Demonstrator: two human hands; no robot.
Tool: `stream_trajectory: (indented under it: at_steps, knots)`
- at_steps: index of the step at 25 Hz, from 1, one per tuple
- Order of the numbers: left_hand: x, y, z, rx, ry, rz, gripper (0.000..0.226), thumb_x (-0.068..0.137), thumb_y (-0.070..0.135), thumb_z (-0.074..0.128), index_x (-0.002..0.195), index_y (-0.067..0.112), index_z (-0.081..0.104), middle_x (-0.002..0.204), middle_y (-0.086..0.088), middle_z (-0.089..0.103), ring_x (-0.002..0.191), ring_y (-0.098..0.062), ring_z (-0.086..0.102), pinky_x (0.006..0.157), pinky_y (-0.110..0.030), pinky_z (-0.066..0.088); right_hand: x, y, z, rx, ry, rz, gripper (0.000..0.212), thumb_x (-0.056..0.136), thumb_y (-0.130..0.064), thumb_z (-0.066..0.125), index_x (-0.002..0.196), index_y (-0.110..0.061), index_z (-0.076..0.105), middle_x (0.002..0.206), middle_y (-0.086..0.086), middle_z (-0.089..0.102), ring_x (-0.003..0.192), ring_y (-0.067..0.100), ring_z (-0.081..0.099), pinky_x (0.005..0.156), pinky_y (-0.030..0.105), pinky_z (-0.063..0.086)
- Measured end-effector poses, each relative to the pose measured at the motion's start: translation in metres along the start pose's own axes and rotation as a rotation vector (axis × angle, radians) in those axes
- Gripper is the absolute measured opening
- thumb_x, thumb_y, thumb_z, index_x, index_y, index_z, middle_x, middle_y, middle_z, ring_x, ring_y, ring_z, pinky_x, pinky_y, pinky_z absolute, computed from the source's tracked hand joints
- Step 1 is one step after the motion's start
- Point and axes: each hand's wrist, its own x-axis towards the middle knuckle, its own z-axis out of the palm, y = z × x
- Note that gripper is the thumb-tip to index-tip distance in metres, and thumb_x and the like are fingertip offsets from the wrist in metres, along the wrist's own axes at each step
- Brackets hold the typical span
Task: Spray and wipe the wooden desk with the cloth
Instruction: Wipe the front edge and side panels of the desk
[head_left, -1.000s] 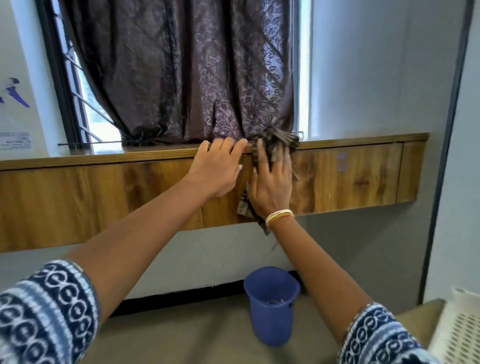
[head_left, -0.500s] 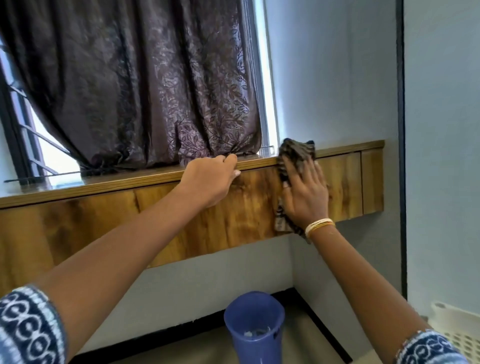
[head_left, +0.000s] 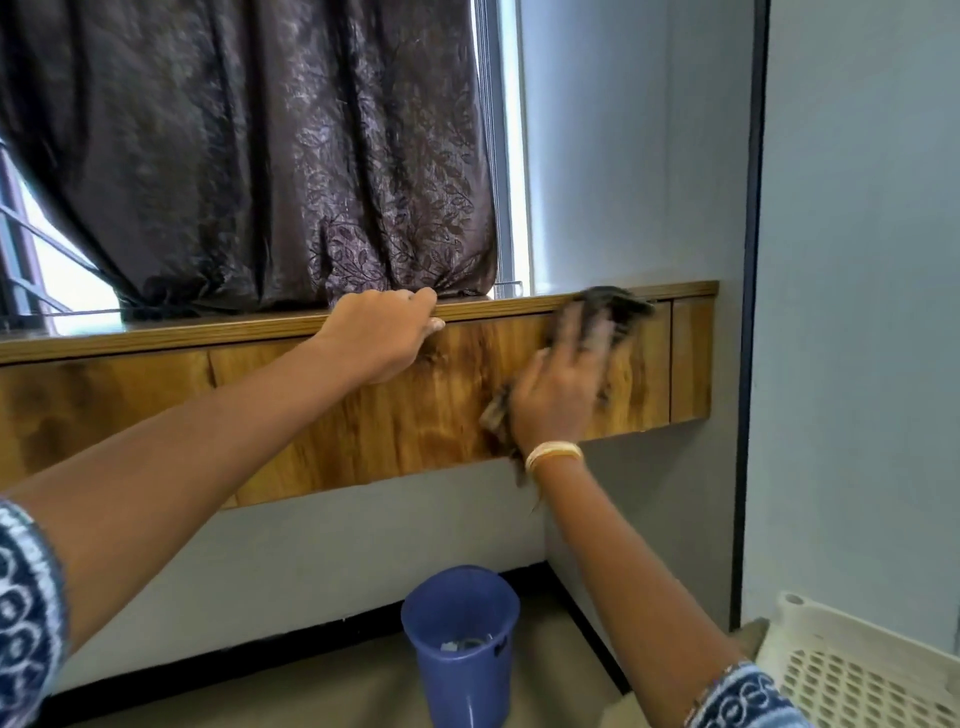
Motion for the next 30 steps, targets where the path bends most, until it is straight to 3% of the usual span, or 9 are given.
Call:
stream_trajectory:
  at_steps: [3, 5, 7, 12, 16, 21, 26, 28, 30]
  knots:
    - [0.006, 0.010, -0.003, -0.012, -0.047, 0.030, 0.030, 0.104, 0.041, 0.028, 0.115, 0.015, 0.039, 0.112, -0.010, 0.055, 0.100, -0.037, 0.059, 0.068, -0.043, 0.043, -0.005, 0.024, -0.002, -0.100, -0.186, -0.640, 0.058, 0.089, -0.025, 0.047, 0.146, -0.012, 0.044, 0.149, 0.024, 0.039, 0.141, 0.038, 0.033, 0.120, 0.046, 0.022]
    - [0.011, 0.014, -0.001, -0.036, -0.028, 0.069, 0.030, 0.104, 0.042, 0.029, 0.117, 0.016, 0.037, 0.111, -0.008, 0.054, 0.098, -0.036, 0.061, 0.067, -0.042, 0.044, 0.025, 0.052, -0.013, -0.164, -0.173, -0.713, 0.058, 0.087, -0.029, 0.047, 0.144, -0.018, 0.047, 0.144, 0.020, 0.047, 0.136, 0.035, 0.040, 0.120, 0.045, 0.020]
    - [0.013, 0.014, 0.003, -0.021, 0.027, 0.085, 0.029, 0.103, 0.043, 0.028, 0.116, 0.018, 0.036, 0.107, -0.005, 0.055, 0.091, -0.035, 0.063, 0.060, -0.038, 0.040, 0.053, 0.076, -0.023, -0.169, -0.139, -0.588, 0.060, 0.089, -0.030, 0.046, 0.147, -0.020, 0.042, 0.148, 0.019, 0.042, 0.137, 0.034, 0.038, 0.120, 0.045, 0.020]
    - [0.011, 0.015, 0.008, 0.006, 0.096, 0.061, 0.028, 0.103, 0.045, 0.028, 0.113, 0.021, 0.036, 0.098, 0.000, 0.055, 0.078, -0.032, 0.063, 0.051, -0.033, 0.035, 0.106, 0.111, -0.035, -0.033, 0.008, 0.061, 0.064, 0.092, -0.033, 0.037, 0.154, -0.024, 0.026, 0.158, 0.014, 0.027, 0.146, 0.030, 0.025, 0.119, 0.044, 0.024]
    - [0.011, 0.017, 0.006, 0.033, 0.102, 0.047, 0.030, 0.103, 0.046, 0.027, 0.116, 0.021, 0.037, 0.099, -0.001, 0.056, 0.079, -0.032, 0.063, 0.048, -0.030, 0.027, 0.065, 0.110, -0.024, 0.043, 0.064, 0.291, 0.062, 0.094, -0.031, 0.035, 0.154, -0.022, 0.026, 0.159, 0.014, 0.025, 0.146, 0.028, 0.024, 0.119, 0.041, 0.022]
    - [0.010, 0.019, 0.004, 0.021, 0.085, 0.039, 0.033, 0.103, 0.046, 0.026, 0.121, 0.020, 0.037, 0.104, -0.001, 0.056, 0.084, -0.033, 0.064, 0.053, -0.033, 0.034, 0.019, 0.109, -0.020, 0.136, 0.160, 0.510, 0.057, 0.098, -0.024, 0.038, 0.153, -0.018, 0.028, 0.160, 0.014, 0.022, 0.147, 0.027, 0.021, 0.120, 0.040, 0.022]
    - [0.011, 0.018, 0.003, 0.009, 0.063, 0.022, 0.034, 0.103, 0.046, 0.026, 0.122, 0.020, 0.037, 0.105, -0.001, 0.056, 0.083, -0.032, 0.063, 0.055, -0.034, 0.038, 0.022, 0.063, -0.013, 0.197, 0.238, 0.935, 0.056, 0.102, -0.022, 0.033, 0.155, -0.010, 0.020, 0.160, 0.022, 0.016, 0.147, 0.034, 0.017, 0.118, 0.041, 0.020]
    - [0.009, 0.020, 0.003, 0.000, 0.082, 0.015, 0.033, 0.103, 0.045, 0.026, 0.121, 0.021, 0.038, 0.106, -0.001, 0.057, 0.084, -0.033, 0.063, 0.055, -0.034, 0.038, 0.007, 0.034, -0.003, 0.079, 0.174, 0.827, 0.057, 0.102, -0.027, 0.032, 0.155, -0.011, 0.018, 0.160, 0.024, 0.014, 0.148, 0.037, 0.015, 0.117, 0.052, 0.025]
    - [0.008, 0.020, 0.004, 0.006, 0.096, 0.019, 0.032, 0.103, 0.045, 0.026, 0.122, 0.021, 0.038, 0.108, -0.001, 0.057, 0.085, -0.033, 0.064, 0.054, -0.033, 0.036, -0.029, -0.001, 0.013, 0.031, 0.091, 0.445, 0.059, 0.100, -0.032, 0.033, 0.155, -0.013, 0.022, 0.160, 0.023, 0.013, 0.148, 0.037, 0.014, 0.116, 0.055, 0.025]
